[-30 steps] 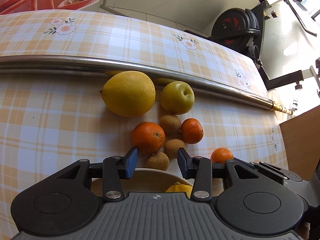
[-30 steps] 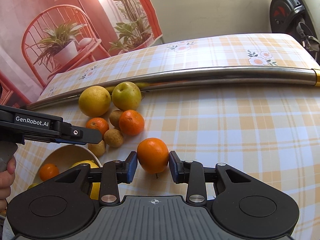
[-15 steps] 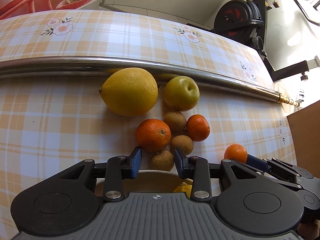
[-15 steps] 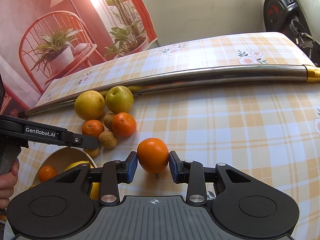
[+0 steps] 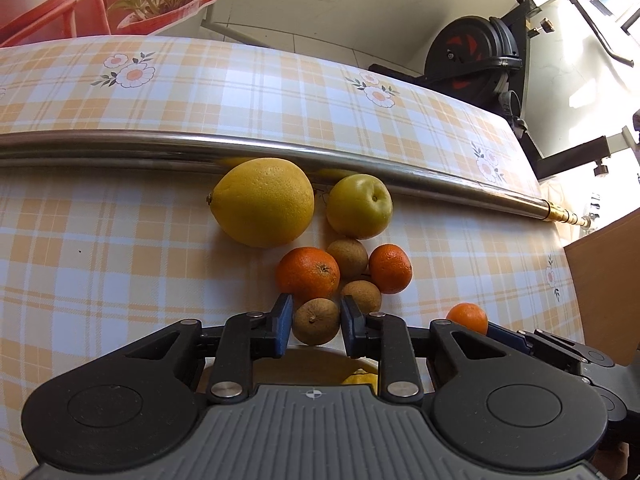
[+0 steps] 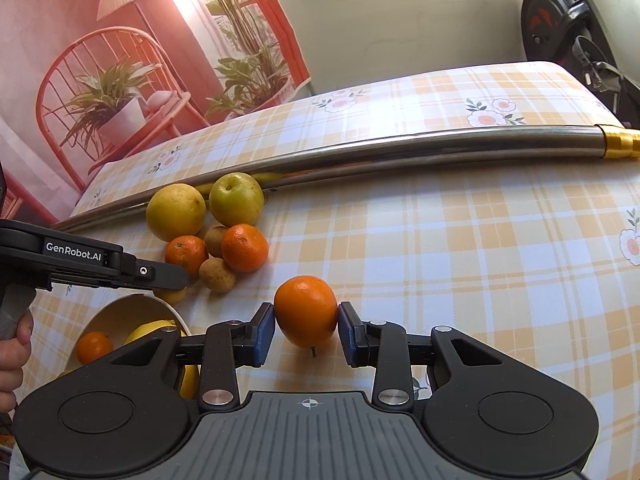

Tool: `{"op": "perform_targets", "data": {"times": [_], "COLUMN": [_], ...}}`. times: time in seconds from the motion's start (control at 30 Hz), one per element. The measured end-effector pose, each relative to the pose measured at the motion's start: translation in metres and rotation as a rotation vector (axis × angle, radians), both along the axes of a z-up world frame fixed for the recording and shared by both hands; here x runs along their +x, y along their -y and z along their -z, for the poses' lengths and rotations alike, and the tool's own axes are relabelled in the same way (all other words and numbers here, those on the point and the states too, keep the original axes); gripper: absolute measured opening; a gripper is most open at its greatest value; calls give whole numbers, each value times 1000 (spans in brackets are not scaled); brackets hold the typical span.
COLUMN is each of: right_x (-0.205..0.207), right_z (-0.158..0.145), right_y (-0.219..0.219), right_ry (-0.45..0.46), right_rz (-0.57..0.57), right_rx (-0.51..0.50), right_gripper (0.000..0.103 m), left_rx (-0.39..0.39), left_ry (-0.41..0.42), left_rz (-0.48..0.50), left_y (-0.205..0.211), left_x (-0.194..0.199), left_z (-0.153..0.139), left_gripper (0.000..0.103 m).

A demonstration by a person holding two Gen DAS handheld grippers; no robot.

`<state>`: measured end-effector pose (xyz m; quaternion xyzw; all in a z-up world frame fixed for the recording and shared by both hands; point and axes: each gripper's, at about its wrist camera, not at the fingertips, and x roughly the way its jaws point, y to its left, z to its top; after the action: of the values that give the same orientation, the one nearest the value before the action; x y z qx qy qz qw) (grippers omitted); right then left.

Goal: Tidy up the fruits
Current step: 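Grasp the brown kiwi with the left tool, then carry the mandarin and the kiwi over the white plate with both tools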

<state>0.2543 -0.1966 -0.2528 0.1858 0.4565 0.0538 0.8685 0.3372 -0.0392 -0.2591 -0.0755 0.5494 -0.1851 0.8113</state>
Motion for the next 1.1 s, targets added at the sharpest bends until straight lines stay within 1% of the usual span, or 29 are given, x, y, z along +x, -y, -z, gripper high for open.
{"op": "perform_targets", "data": {"times": [0.07,0.13,0.2,0.33,0.53,0.63,0.73,0.9,1.1], "right_x": [0,-1,-2,-4,-13,-18,-23,-34,-50], "right_z": [-2,-4,-6,-13,-29,-35,-40,-50,-58], "right_y": [-1,-2,-4,-11,-25,-32,-42,-57,-72], "right_ry": [2,6,10,20,44,49,47,54,44], "right_rz": [-3,-9,-15,-35,-76,-98,-128,-173,-216], "right_rx": [-1,-2,-5,-12,-25,-25,-30,-38,-34], "right_gripper": [31,31,31,31,31,31,31,31,31], "left_rx": [-12,-4,1,-12,-30,-6,11,-11,-5], "left_ry": [13,30,43,58,80,101,115,106,107], "left_rz": [15,23,23,21,9,6,4,-17,-8], "left_y": [-3,-4,-7,-16,-41,-51,-59,-74,-78], "left_x": [-4,-8,-13,-24,-54,-74,-93,-120,-144], "left_z": [-8,-13,-17,-25,-37,-42,-43,-41,-38], "left_gripper": [27,27,27,27,27,27,27,27,27]}}
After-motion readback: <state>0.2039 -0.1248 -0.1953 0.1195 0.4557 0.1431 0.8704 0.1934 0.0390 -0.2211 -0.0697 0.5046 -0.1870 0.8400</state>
